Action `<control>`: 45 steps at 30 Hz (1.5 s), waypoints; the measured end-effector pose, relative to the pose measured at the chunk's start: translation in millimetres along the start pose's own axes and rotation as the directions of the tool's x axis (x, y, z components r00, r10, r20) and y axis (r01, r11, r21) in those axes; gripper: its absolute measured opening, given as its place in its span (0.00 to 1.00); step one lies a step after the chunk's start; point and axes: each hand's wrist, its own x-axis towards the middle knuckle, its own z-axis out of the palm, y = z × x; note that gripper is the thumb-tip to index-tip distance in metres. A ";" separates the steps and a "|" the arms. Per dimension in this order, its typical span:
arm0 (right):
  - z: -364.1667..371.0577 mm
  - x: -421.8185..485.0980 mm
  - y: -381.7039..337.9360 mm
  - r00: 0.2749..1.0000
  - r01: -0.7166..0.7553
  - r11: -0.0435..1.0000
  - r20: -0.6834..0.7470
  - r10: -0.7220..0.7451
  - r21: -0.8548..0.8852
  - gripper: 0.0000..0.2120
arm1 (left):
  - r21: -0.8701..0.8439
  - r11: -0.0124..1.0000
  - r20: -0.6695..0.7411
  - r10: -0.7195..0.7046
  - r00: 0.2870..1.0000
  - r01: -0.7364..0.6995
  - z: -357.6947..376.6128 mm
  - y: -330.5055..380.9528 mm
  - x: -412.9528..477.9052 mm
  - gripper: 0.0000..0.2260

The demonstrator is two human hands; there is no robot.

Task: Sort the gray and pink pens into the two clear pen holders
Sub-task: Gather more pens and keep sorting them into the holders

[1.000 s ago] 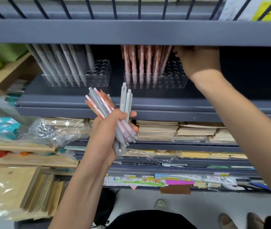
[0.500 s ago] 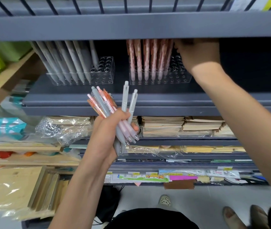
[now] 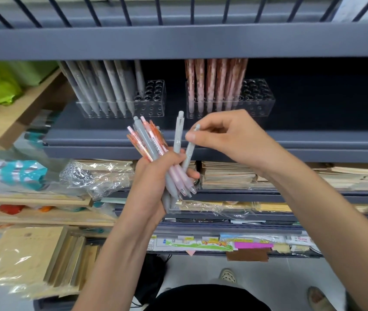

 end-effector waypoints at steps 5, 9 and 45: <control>11.1 6.9 -8.3 0.998 0.002 0.987 -0.062 0.008 0.160 0.06 | -0.128 0.992 -0.066 -0.002 0.998 -0.006 -17.0 6.6 4.3 0.02; 14.6 18.1 -23.8 0.945 0.158 0.945 -0.323 -0.059 0.287 0.16 | -0.148 0.989 -0.103 0.013 0.995 -0.029 -44.9 20.0 2.8 0.04; 96.3 141.1 -56.8 0.862 -0.251 0.734 -0.490 -0.128 -0.632 0.18 | -0.064 0.998 0.035 0.014 0.999 -0.011 -145.9 38.8 -16.2 0.06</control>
